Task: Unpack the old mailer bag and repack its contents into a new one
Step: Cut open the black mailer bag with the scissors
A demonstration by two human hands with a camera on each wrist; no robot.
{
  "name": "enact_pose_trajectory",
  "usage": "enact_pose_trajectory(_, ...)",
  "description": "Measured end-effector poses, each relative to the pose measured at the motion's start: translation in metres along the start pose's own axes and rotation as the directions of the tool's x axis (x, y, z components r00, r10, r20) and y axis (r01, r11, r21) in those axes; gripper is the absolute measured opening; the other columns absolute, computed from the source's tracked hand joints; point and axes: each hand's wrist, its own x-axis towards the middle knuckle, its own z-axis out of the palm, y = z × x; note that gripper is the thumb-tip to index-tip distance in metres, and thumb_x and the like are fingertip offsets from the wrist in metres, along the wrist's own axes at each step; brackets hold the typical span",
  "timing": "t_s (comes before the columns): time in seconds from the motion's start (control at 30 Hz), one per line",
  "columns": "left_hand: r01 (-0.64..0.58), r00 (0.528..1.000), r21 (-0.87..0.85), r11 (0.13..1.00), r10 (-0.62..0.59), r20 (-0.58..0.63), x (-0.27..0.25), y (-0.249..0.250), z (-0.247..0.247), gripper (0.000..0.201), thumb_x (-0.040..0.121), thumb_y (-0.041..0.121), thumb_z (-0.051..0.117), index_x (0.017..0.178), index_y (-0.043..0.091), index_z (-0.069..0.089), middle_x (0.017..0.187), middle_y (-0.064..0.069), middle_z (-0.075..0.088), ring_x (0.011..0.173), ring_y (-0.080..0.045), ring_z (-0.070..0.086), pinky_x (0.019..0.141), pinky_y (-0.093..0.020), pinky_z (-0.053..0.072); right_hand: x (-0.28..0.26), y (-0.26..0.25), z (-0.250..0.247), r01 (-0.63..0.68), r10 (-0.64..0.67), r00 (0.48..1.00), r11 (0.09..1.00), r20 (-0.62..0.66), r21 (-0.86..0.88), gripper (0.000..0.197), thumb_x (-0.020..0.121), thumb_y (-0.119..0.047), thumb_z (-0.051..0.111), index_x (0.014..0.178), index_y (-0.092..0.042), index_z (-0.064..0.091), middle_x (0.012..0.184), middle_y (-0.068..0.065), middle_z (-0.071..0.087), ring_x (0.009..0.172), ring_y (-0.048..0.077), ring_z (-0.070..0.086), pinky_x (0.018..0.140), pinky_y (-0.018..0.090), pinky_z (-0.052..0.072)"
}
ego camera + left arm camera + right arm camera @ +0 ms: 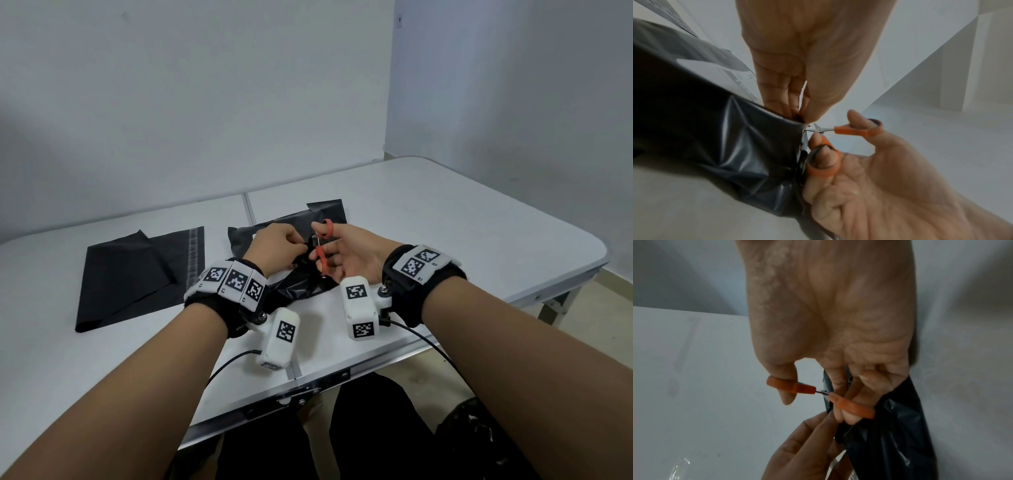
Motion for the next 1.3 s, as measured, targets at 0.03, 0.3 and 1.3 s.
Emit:
enact_pose_trajectory(0.03, -0.003, 1.0, -0.009, 1.0, 0.003, 0.009, -0.002, 0.001, 0.0, 0.006, 0.083, 0.015, 0.064, 0.078, 0.017, 0.063, 0.078, -0.002, 0.066, 0.071, -0.02, 0.066, 0.074, -0.035, 0.061, 0.002, -0.002, 0.002, 0.002, -0.002, 1.0, 1.0, -0.01, 0.004, 0.048, 0.083, -0.053, 0.059, 0.085, -0.005, 0.06, 0.074, 0.005, 0.055, 0.062, 0.014, 0.051, 0.039, 0.017, 0.044)
enact_pose_trajectory(0.3, 0.05, 0.998, -0.111, 0.993, -0.046, 0.039, -0.005, -0.002, -0.015, 0.013, 0.084, 0.011, 0.065, 0.073, 0.015, 0.06, 0.073, -0.002, 0.063, 0.065, -0.02, 0.063, 0.073, -0.033, 0.059, 0.024, -0.002, 0.005, 0.103, -0.102, 0.986, 0.995, -0.128, 0.007, 0.03, 0.087, -0.039, 0.064, 0.076, -0.011, 0.059, 0.055, -0.005, 0.056, 0.047, 0.002, 0.047, 0.041, 0.011, 0.027)
enact_pose_trajectory(1.3, 0.161, 0.978, -0.066, 0.985, -0.15, 0.145, -0.003, 0.004, -0.038, 0.022, 0.085, 0.018, 0.068, 0.1, 0.01, 0.055, 0.065, -0.004, 0.06, 0.039, -0.002, 0.055, 0.044, -0.011, 0.047, 0.059, -0.023, 0.002, 0.147, -0.159, 0.965, 0.986, -0.208, -0.074, 0.032, 0.088, -0.04, 0.061, 0.075, -0.011, 0.058, 0.053, -0.003, 0.052, 0.036, 0.003, 0.043, 0.039, 0.013, 0.023)
